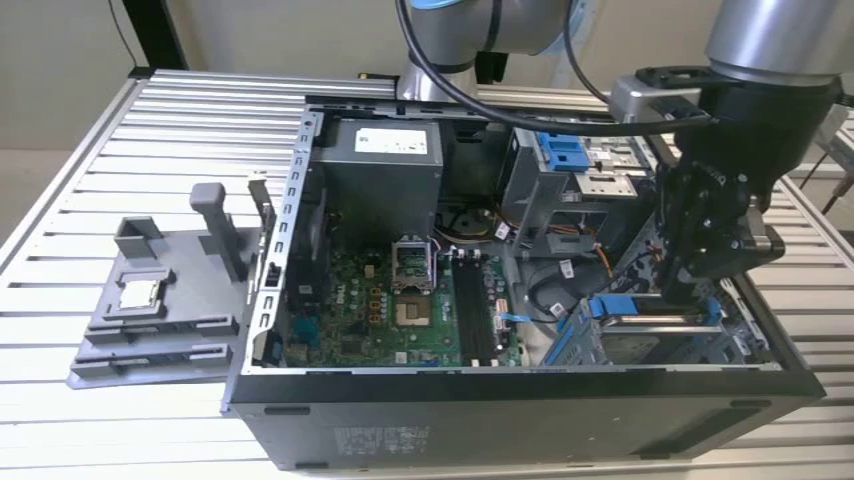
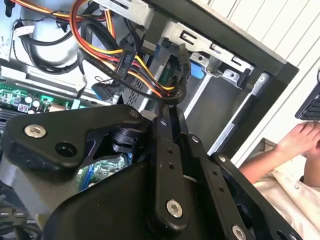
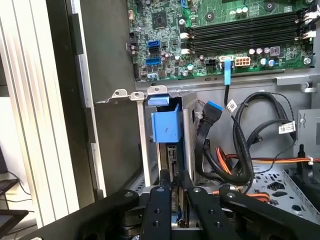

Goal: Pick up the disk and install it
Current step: 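Insert the first disk wire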

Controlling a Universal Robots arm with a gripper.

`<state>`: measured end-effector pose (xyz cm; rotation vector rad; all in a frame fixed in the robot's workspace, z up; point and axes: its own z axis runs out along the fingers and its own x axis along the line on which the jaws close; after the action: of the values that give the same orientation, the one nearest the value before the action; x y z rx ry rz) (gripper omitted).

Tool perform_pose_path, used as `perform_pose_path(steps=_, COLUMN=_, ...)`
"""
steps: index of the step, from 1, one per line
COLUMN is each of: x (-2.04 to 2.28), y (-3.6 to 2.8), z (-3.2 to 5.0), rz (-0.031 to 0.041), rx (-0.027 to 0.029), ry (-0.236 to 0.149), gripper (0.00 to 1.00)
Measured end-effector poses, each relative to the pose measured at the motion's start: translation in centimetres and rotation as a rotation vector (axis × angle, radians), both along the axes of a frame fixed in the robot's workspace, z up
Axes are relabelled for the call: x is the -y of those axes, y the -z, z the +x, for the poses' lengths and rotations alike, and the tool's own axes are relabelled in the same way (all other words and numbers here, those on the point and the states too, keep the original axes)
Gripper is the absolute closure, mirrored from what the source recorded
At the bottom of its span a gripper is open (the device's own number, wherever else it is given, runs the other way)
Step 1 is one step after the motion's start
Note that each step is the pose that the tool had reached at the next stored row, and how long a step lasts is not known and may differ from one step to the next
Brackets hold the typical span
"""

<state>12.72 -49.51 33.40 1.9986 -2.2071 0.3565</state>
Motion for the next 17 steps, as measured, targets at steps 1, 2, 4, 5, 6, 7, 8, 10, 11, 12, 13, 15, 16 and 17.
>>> perform_pose_path(steps=1, x=-0.01, y=0.02, z=-0.01, rz=-0.0025, rx=0.0001, ry=-0.002, gripper=1.00)
perform_pose_path(steps=2, x=-0.01, y=0.04, z=-0.02, rz=-0.0055, rx=0.0000, ry=-0.004, gripper=1.00)
perform_pose_path(steps=4, x=-0.02, y=0.09, z=-0.03, rz=-0.0119, rx=0.0000, ry=-0.008, gripper=1.00)
perform_pose_path(steps=5, x=-0.02, y=0.11, z=-0.05, rz=-0.0160, rx=0.0000, ry=-0.009, gripper=1.00)
perform_pose_path(steps=6, x=-0.02, y=0.12, z=-0.06, rz=-0.0214, rx=0.0000, ry=-0.011, gripper=1.00)
perform_pose_path(steps=7, x=-0.03, y=0.15, z=-0.07, rz=-0.0265, rx=0.0000, ry=-0.012, gripper=1.00)
perform_pose_path(steps=8, x=-0.05, y=0.17, z=-0.07, rz=-0.0310, rx=0.0000, ry=-0.014, gripper=1.00)
perform_pose_path(steps=10, x=-0.21, y=0.18, z=-0.11, rz=-0.0368, rx=0.0000, ry=-0.019, gripper=1.00)
perform_pose_path(steps=11, x=-0.28, y=0.18, z=-0.11, rz=-0.0369, rx=0.0002, ry=-0.022, gripper=1.00)
perform_pose_path(steps=12, x=-0.33, y=0.18, z=-0.11, rz=-0.0371, rx=0.0004, ry=-0.028, gripper=1.00)
perform_pose_path(steps=13, x=-0.37, y=0.18, z=-0.11, rz=-0.0371, rx=0.0005, ry=-0.035, gripper=1.00)
perform_pose_path(steps=15, x=-0.45, y=0.18, z=-0.11, rz=-0.0374, rx=0.0007, ry=-0.048, gripper=1.00)
perform_pose_path(steps=16, x=-0.52, y=0.18, z=-0.12, rz=-0.0378, rx=0.0009, ry=-0.056, gripper=1.00)
perform_pose_path(steps=17, x=-0.57, y=0.18, z=-0.15, rz=-0.0384, rx=0.0010, ry=-0.065, gripper=1.00)
